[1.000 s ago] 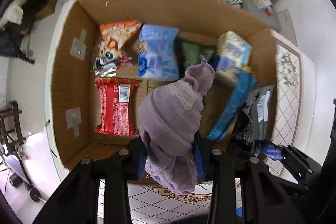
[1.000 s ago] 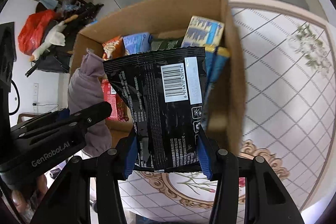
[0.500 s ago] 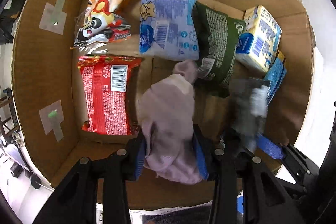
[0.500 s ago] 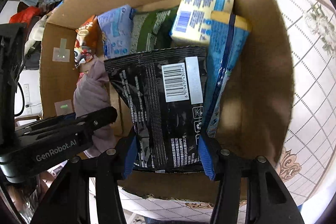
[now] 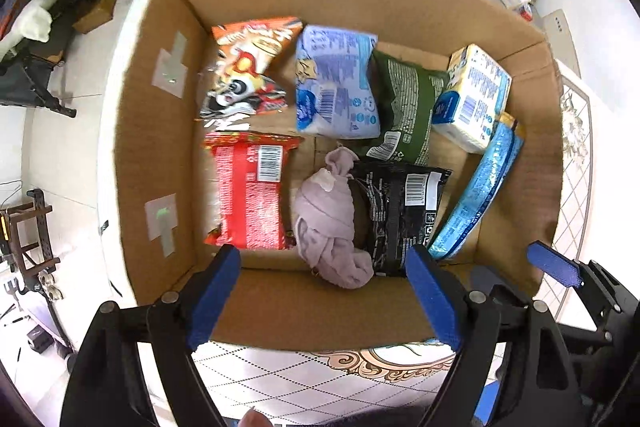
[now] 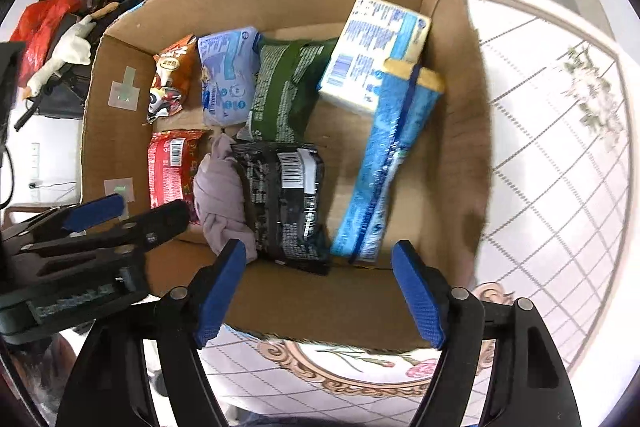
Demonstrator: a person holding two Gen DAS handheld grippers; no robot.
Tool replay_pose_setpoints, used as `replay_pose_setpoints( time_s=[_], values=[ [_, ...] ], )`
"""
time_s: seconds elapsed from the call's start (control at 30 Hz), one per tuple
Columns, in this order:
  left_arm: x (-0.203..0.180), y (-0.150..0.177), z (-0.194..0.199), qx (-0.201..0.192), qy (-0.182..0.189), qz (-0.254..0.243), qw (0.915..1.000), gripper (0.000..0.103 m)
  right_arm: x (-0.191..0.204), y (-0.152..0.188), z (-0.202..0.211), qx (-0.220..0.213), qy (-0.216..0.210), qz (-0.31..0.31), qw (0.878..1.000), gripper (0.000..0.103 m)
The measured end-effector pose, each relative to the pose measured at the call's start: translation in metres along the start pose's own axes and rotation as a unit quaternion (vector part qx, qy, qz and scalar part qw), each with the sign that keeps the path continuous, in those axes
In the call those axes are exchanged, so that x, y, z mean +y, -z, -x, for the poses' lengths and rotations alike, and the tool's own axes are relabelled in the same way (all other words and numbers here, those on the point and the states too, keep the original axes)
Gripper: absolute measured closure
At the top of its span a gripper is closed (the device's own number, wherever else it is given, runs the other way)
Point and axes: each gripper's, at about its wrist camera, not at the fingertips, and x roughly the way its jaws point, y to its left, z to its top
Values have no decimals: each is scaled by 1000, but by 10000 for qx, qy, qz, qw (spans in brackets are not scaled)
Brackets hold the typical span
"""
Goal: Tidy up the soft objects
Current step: 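Lift both grippers out of the cardboard box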
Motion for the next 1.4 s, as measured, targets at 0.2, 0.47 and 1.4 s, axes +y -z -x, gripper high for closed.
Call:
replay_pose_setpoints(
  time_s=[0.2, 0.47, 1.4],
  values=[
    [5, 17, 19, -292, -169, 17, 9994, 8, 1, 8, 13, -143, 185, 94, 9997, 25],
    [14, 20, 27, -598, -336, 122, 9976, 1, 0, 15, 26, -376, 429, 169, 9982, 13],
    [-1, 55, 77, -1284, -377, 175, 9909, 1, -12, 40, 72, -969, 673, 183, 9929, 0]
  ],
)
